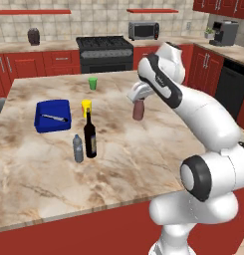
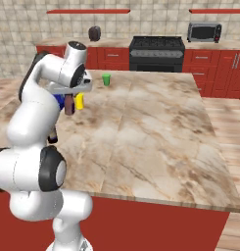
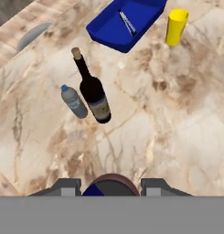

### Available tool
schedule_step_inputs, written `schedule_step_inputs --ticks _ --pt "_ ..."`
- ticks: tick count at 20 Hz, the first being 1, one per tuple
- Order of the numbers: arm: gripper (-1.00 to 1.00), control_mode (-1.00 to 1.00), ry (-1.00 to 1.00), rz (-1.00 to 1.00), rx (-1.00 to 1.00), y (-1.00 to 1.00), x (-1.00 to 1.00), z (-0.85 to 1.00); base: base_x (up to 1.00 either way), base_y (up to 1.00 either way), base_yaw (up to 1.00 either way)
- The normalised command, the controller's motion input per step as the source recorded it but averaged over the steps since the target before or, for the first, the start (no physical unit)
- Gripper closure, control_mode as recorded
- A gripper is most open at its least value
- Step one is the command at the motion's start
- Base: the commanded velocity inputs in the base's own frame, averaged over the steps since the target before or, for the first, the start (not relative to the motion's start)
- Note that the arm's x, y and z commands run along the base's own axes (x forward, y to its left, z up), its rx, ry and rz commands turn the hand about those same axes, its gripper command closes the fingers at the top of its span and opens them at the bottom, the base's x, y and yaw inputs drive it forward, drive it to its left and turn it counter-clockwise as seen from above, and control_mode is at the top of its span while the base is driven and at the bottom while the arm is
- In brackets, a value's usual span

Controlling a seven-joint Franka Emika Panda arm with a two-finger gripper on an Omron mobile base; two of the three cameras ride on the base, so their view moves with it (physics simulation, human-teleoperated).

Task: Place the drinks on the dining counter in a tight cluster.

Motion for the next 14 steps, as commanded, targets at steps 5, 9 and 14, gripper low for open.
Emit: schedule_step_inputs --ticks 5,9,14 --pt "1.00 -1.00 0.12 0.00 0.00 0.23 0.53 -0.46 0.00 0.00 0.00" --pt "1.00 -1.00 0.10 0.00 0.00 0.37 0.55 -0.70 0.00 0.00 0.00" --pt "1.00 -1.00 0.02 0.00 0.00 0.35 0.42 -0.63 0.00 0.00 0.00"
